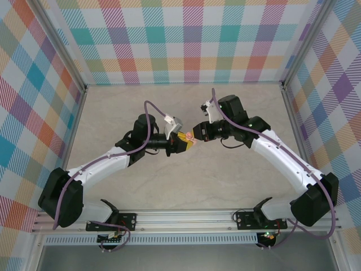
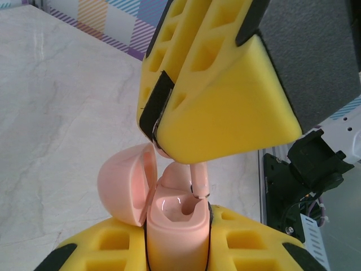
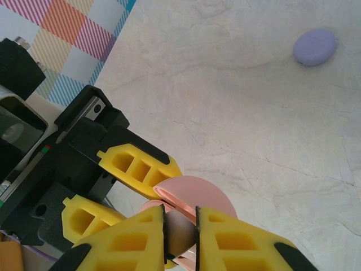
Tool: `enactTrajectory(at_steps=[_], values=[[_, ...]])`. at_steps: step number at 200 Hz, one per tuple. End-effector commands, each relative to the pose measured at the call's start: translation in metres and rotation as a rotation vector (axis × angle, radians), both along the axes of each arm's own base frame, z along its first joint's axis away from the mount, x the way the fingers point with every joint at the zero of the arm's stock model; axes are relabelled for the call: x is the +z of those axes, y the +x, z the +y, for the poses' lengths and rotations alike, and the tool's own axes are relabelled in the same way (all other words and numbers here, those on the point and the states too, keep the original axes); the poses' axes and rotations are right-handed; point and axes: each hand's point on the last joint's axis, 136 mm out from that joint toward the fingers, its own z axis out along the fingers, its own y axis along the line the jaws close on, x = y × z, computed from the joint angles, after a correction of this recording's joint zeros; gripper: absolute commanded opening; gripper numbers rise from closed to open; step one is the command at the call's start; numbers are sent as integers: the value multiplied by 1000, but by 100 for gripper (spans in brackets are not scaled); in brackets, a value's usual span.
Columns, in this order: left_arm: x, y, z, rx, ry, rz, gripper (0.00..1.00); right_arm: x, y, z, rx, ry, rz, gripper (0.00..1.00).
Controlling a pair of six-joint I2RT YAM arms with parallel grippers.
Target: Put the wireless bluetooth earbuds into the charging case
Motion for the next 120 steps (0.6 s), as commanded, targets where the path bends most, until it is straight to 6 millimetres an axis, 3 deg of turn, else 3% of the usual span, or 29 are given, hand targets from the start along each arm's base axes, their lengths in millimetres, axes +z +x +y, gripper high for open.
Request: enactTrajectory(at_steps=[1,120], values=[[25,-7,-6,-39,-39,-44,20,8,1,4,19,-3,-31,17],[26,-4,-10,-33,-42,-5,21,-1,0,9,29,-44,-25,17]])
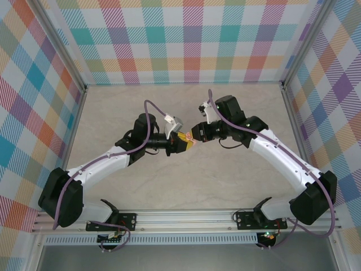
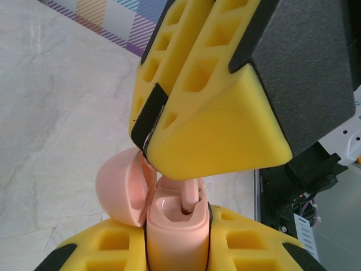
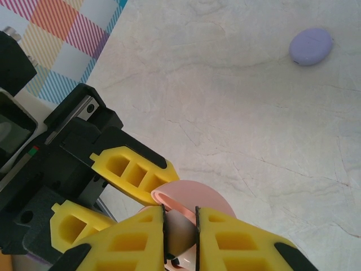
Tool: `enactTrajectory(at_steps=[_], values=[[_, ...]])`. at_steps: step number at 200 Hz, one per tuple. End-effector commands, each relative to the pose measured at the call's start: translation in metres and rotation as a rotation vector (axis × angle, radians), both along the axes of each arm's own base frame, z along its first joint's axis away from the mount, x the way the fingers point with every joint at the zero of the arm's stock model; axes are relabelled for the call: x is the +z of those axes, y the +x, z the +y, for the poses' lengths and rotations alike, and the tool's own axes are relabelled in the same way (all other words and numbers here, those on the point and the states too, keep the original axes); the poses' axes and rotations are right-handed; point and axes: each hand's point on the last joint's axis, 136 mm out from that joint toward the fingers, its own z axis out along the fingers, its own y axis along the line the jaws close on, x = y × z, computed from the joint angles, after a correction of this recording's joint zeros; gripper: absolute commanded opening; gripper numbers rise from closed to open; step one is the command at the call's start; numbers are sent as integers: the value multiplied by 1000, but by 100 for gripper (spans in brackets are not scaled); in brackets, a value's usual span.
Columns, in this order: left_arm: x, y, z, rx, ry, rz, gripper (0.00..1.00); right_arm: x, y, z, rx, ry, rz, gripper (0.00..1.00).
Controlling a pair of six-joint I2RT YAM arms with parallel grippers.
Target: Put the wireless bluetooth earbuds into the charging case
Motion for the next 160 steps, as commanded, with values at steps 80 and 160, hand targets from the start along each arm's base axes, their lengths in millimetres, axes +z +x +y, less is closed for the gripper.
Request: enactTrajectory(at_steps=[80,160], values=[[27,3,-10,-10,-44,-41,20,0,-8,12,70,-46,-16,20],[31,3,-12,-24,-56,-44,20,8,-9,11,70,-41,-30,34]])
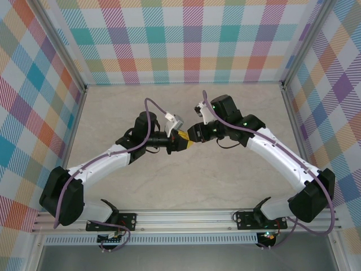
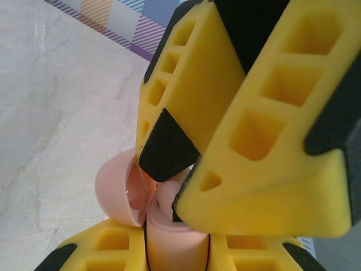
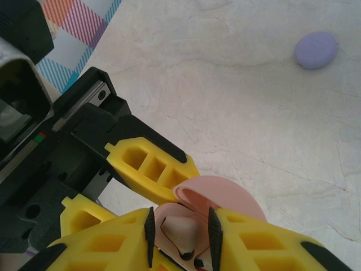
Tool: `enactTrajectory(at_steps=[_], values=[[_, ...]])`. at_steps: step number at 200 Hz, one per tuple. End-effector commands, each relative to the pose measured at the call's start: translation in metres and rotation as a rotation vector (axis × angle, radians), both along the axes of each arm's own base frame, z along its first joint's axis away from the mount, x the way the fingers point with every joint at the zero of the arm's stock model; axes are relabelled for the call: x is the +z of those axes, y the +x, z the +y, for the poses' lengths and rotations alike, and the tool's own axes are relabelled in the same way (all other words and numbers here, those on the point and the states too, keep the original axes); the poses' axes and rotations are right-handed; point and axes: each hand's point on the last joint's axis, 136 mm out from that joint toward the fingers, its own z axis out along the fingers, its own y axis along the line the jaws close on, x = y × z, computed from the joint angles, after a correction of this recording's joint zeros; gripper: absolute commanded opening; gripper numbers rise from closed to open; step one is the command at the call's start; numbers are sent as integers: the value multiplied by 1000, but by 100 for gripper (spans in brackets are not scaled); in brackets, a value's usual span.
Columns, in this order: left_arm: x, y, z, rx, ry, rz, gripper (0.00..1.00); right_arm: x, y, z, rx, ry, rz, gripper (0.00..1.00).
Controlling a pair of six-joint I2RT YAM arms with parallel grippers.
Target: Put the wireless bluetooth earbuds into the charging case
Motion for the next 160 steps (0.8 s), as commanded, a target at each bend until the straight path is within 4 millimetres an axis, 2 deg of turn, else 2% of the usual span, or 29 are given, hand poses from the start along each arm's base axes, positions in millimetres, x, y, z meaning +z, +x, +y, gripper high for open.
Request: enactTrajectory(at_steps=[1,49,83,105,160], values=[[28,-3,-10,-38,-59,-61,20,7,-5,3,26,1,1,34],[26,-3,-9,-35,-53,-64,20,19,-2,-2,-7,12,-39,39],[28,-5,-8,-35,-51,-69,20,29,7,-16,-99,-3,-105,40],[30,-5,-4,-17,-41,-75,20,29,17,-32,-204,-18,-138,44],[53,-15,8,9,-52,-130,19,21,26,-56,-310,13,-86,40]])
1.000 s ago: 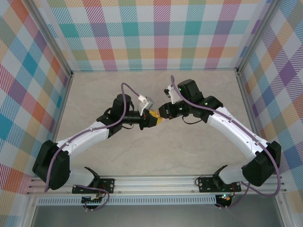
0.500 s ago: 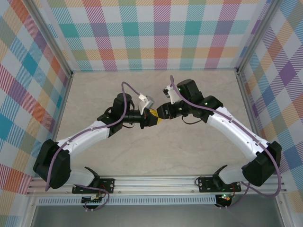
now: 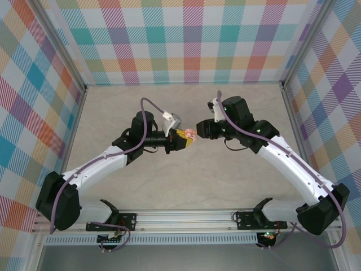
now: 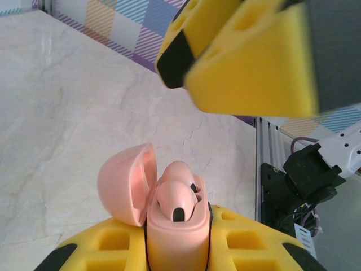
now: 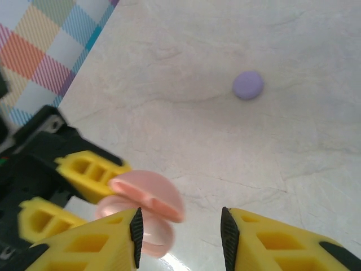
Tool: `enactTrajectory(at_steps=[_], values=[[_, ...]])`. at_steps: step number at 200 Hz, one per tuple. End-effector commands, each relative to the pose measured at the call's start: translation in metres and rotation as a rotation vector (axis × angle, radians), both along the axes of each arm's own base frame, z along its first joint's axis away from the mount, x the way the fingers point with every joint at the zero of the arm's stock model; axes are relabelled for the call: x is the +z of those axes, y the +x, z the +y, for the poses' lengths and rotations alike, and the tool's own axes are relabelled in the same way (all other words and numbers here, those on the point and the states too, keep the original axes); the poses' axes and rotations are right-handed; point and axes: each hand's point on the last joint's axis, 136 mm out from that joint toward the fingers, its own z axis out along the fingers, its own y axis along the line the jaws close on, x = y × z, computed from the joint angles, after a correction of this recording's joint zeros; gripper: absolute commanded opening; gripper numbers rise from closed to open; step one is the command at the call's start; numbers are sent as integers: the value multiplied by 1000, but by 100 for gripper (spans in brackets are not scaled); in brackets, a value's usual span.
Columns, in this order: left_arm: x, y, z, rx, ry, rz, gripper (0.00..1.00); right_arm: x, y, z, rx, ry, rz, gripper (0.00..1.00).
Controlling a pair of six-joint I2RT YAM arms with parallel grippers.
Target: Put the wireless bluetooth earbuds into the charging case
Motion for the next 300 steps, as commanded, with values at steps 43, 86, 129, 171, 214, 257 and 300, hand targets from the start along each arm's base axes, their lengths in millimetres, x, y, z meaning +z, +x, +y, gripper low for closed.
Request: enactTrajectory(at_steps=[43,86,129,171,214,257,300], values=[[61,-21,11,-1,-78,-148,19,-10,9,-7,-14,145,86,33],[78,-26,12,-4,-121,-160,19,-11,2,15,107,229,126,21],[79,-24,10,-5,-138,-152,19,-5,-6,27,190,294,141,20],[76,-23,8,-13,-140,-132,19,5,-15,36,265,355,141,20],[71,-22,7,-16,-137,-110,19,17,-20,39,309,395,115,20],[63,-17,6,5,-117,-77,19,26,-24,39,325,420,75,20],[51,-11,2,22,-102,-24,19,36,-28,36,341,430,27,20]])
